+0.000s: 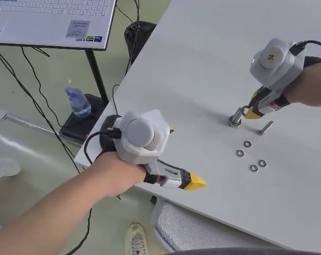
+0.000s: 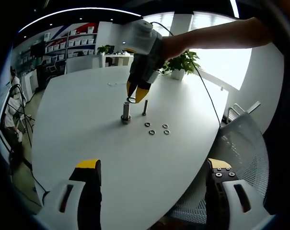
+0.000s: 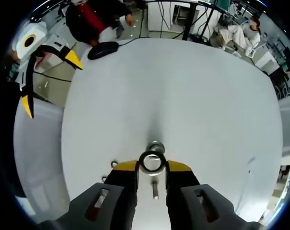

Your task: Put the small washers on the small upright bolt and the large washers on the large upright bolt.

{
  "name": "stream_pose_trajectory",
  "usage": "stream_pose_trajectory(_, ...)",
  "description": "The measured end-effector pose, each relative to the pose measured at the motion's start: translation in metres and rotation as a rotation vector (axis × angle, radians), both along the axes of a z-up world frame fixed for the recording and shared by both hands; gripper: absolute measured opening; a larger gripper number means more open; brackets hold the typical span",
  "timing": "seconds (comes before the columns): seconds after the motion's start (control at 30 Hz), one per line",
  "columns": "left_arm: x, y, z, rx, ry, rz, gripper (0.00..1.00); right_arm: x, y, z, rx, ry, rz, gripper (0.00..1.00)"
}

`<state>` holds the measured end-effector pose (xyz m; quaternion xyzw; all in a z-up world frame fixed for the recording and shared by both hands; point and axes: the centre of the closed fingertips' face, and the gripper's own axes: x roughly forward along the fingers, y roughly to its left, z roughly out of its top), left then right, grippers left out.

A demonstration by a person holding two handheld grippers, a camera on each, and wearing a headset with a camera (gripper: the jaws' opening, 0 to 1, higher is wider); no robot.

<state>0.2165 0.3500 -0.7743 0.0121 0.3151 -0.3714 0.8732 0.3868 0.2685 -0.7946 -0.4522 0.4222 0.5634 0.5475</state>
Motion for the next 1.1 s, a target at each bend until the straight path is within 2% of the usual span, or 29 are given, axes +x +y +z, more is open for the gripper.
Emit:
stream_pose_trajectory(0.23, 0.002, 0.002, 0.0, 0.003, 0.003, 0.001, 0.89, 0.003, 0.009, -0.002, -0.003, 0.003, 0.001, 0.21)
stream_pose_trajectory(0.57, 0.005, 0.006, -0.002, 0.002, 0.003, 0.015, 0.89, 0.009, 0.01, -0.013, -0.021, 0.007, 0.002, 0.21)
stream_pose_trajectory(0.87, 0.005, 0.007, -0.003, 0.002, 0.011, 0.013, 0.89, 0.007, 0.01, -0.018, -0.033, 0.013, 0.01, 0.21)
stream_pose_trajectory(1.1, 0.005, 0.009, -0.004, 0.0, 0.014, 0.019, 0.88, 0.007, 0.011, -0.025, -0.053, -0.001, 0.03, 0.21)
